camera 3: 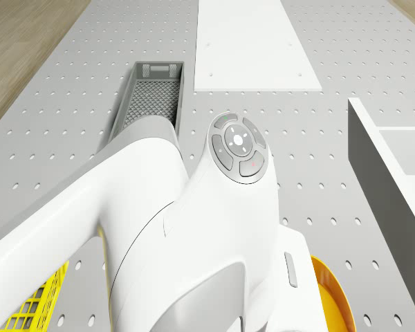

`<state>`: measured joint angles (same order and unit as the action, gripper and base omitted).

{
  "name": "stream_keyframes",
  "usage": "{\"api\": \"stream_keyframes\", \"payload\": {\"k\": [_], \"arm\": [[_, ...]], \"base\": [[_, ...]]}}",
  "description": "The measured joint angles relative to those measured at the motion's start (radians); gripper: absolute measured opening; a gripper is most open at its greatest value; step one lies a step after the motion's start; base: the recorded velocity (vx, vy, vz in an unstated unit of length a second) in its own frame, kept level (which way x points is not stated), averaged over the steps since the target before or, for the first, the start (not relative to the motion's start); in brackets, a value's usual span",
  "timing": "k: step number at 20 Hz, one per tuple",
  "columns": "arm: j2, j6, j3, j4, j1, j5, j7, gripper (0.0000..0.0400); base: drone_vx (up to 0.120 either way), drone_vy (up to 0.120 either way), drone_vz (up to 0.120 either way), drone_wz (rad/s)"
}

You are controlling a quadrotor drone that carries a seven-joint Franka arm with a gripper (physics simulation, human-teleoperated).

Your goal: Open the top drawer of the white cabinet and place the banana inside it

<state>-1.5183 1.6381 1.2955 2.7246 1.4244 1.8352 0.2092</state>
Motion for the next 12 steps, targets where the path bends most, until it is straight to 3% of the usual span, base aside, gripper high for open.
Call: {"api": "stream_keyframes", "payload": {"k": [3, 9, 12], "arm": [[-0.002, 0.002, 0.000, 0.000, 0.001, -0.001, 0.000, 0.0201], [-0.006, 0.005, 0.000, 0.000, 0.002, -0.002, 0.001, 0.0201], [-0.008, 0.007, 0.000, 0.000, 0.002, -0.003, 0.002, 0.0201]], "base": [[-0.120, -0.067, 0.120, 0.000], [-0.120, 0.000, 0.120, 0.000], [-0.120, -0.053, 0.120, 0.000]]}}
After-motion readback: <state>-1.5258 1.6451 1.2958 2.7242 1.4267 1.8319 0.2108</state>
